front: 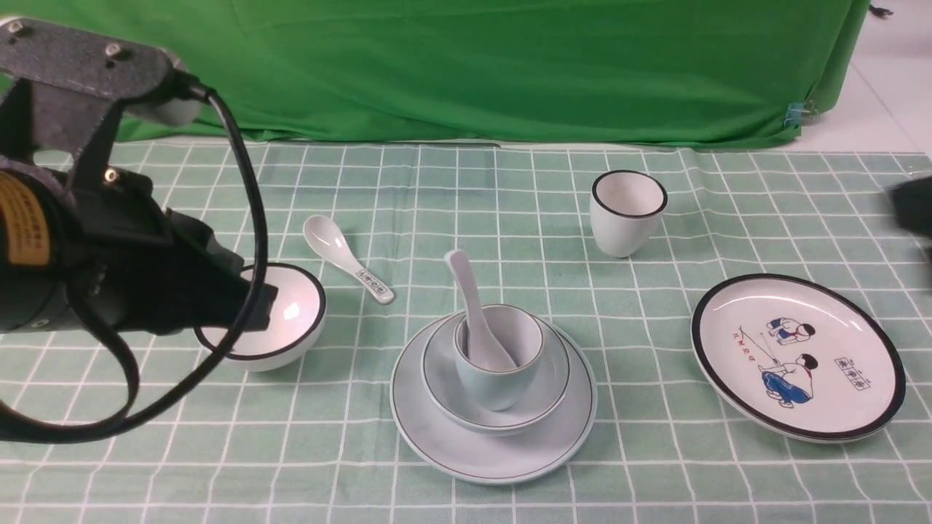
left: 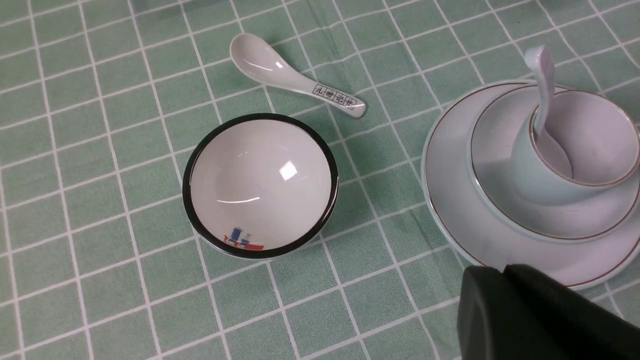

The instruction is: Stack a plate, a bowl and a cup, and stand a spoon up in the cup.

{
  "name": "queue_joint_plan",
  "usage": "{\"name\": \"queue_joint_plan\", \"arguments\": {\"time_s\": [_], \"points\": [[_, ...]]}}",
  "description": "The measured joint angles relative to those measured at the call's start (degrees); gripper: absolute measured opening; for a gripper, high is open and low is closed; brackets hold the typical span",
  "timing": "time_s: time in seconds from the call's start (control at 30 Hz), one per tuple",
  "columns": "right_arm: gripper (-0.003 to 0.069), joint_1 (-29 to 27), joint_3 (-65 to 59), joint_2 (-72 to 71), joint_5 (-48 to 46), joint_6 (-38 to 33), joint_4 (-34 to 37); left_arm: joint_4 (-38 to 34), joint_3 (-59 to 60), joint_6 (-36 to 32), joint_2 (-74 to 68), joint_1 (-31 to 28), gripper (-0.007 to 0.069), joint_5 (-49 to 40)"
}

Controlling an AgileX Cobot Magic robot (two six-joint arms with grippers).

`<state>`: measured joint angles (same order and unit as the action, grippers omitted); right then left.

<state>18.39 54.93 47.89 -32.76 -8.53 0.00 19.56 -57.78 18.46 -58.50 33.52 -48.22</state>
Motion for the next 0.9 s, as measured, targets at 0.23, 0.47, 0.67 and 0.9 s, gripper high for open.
{"name": "queue_joint_plan", "arguments": {"time_s": [0.23,0.47,0.67,0.9], "points": [[0.0022,-6.0,-27.6,-32.7,21.9,10.4,0.0,-0.6,4.5,0.9,5.0,0.0,0.0010,5.7],[0.0063,-6.2,-46.6,-47.6,46.0,12.5,0.0,-1.6,17.1,3.2,17.7,0.0,0.0010,15.2],[0.0218,-6.2,-47.4,-47.8,48.2,12.7,0.0,-1.7,29.8,4.3,32.7,0.0,0.0010,22.4],[0.0274,-6.2,-47.4,-47.8,48.2,12.7,0.0,-1.7,39.9,4.4,46.6,0.0,0.0010,24.8]]}}
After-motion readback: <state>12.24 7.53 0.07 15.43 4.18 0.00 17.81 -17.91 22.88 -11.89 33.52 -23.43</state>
